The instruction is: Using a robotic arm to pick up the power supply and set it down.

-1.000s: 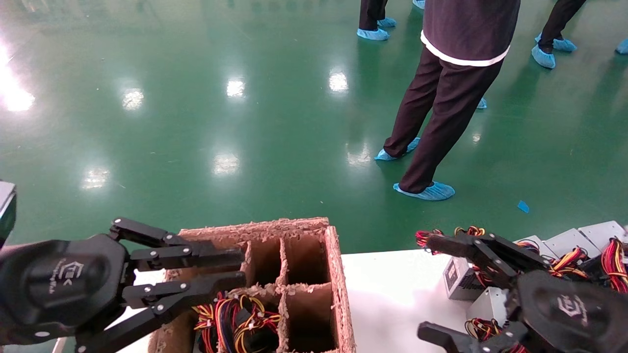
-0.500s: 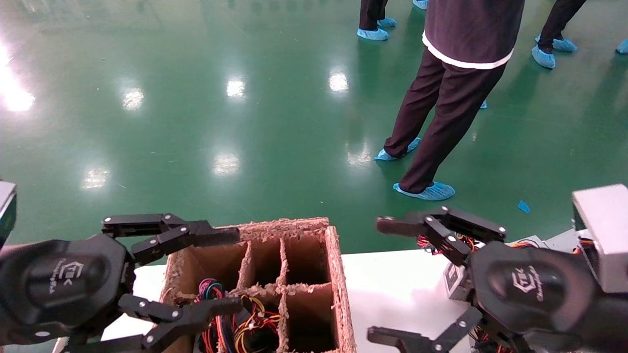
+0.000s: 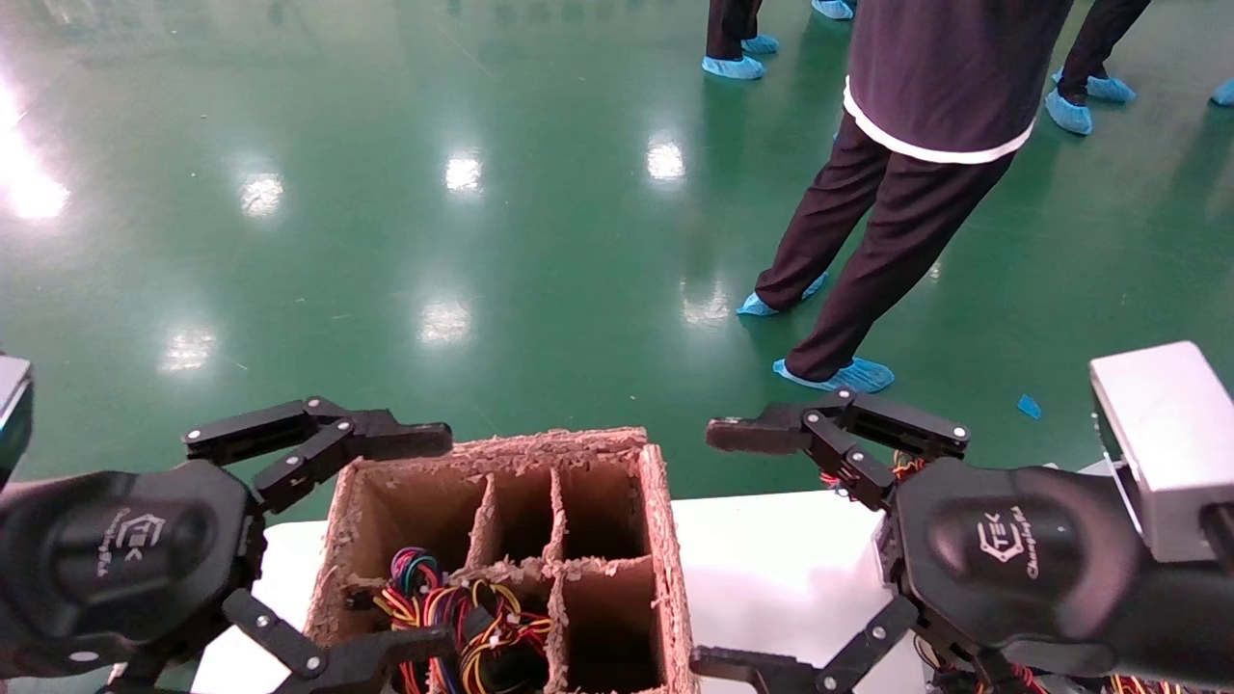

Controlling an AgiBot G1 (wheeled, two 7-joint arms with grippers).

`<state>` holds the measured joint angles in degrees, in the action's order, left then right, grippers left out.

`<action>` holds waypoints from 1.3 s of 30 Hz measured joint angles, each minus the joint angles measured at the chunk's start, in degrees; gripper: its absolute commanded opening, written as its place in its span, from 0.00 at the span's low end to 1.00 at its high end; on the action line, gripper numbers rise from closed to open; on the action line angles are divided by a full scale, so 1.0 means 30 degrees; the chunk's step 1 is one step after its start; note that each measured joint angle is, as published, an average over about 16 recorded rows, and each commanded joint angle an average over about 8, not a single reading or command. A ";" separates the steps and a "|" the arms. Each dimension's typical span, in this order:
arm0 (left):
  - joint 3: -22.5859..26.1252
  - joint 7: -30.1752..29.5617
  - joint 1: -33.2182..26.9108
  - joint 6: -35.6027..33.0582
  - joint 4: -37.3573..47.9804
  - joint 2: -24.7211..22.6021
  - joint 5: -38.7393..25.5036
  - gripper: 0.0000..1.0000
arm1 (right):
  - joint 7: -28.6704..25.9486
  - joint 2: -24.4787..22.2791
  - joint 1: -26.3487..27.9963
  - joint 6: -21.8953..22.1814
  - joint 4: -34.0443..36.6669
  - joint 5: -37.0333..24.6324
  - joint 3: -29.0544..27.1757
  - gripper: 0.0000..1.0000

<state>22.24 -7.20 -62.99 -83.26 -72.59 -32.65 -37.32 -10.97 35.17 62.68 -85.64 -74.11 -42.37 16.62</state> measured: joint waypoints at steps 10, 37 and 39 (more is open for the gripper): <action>0.0000 0.0000 0.0000 0.0000 0.0000 0.0000 0.0000 1.00 | 0.0059 -0.0032 -0.0261 -0.0002 0.0123 0.0097 -0.0128 1.00; 0.0000 0.0001 0.0000 0.0000 0.0000 0.0000 0.0001 1.00 | 0.0100 -0.0064 -0.0442 -0.0022 0.0208 0.0189 -0.0227 1.00; 0.0000 0.0001 0.0000 0.0000 0.0000 0.0000 0.0001 1.00 | 0.0102 -0.0065 -0.0445 -0.0022 0.0211 0.0191 -0.0230 1.00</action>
<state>22.25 -7.20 -62.99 -83.26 -72.59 -32.65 -37.32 -10.66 34.98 61.35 -85.71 -73.47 -41.79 15.93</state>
